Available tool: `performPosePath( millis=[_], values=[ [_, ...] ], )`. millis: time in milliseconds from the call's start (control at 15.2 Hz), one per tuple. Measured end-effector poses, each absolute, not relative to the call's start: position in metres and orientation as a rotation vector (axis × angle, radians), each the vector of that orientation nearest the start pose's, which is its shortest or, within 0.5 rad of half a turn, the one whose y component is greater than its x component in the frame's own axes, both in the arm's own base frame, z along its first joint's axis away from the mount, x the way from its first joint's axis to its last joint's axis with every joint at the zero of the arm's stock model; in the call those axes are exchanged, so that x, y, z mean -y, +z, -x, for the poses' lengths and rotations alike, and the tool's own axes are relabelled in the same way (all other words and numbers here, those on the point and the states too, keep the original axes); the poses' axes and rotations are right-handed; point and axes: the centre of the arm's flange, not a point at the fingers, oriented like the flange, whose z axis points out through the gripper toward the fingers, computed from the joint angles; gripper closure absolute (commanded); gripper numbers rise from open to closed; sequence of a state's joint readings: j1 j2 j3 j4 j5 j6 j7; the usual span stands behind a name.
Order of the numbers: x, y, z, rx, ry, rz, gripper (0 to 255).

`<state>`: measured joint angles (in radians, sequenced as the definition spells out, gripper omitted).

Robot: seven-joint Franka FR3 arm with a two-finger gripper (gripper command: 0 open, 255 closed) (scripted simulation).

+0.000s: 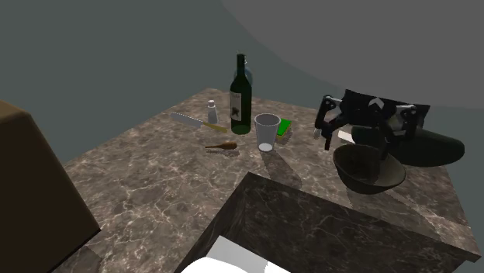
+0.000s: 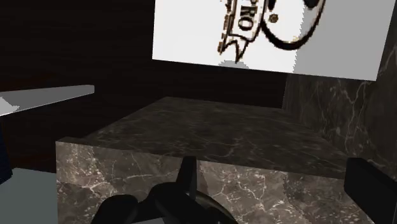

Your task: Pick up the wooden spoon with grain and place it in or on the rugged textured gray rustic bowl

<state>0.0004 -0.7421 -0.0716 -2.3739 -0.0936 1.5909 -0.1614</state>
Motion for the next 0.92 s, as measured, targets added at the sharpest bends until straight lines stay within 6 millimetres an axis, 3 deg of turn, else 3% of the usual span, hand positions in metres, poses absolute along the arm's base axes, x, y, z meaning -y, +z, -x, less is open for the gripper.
performPosePath(
  millis=[198,924],
  values=[
    [0.023,0.561,-0.316,0.135,0.078,3.178,0],
    [-0.101,0.509,-0.332,-0.304,0.107,3.158,0]
  ],
)
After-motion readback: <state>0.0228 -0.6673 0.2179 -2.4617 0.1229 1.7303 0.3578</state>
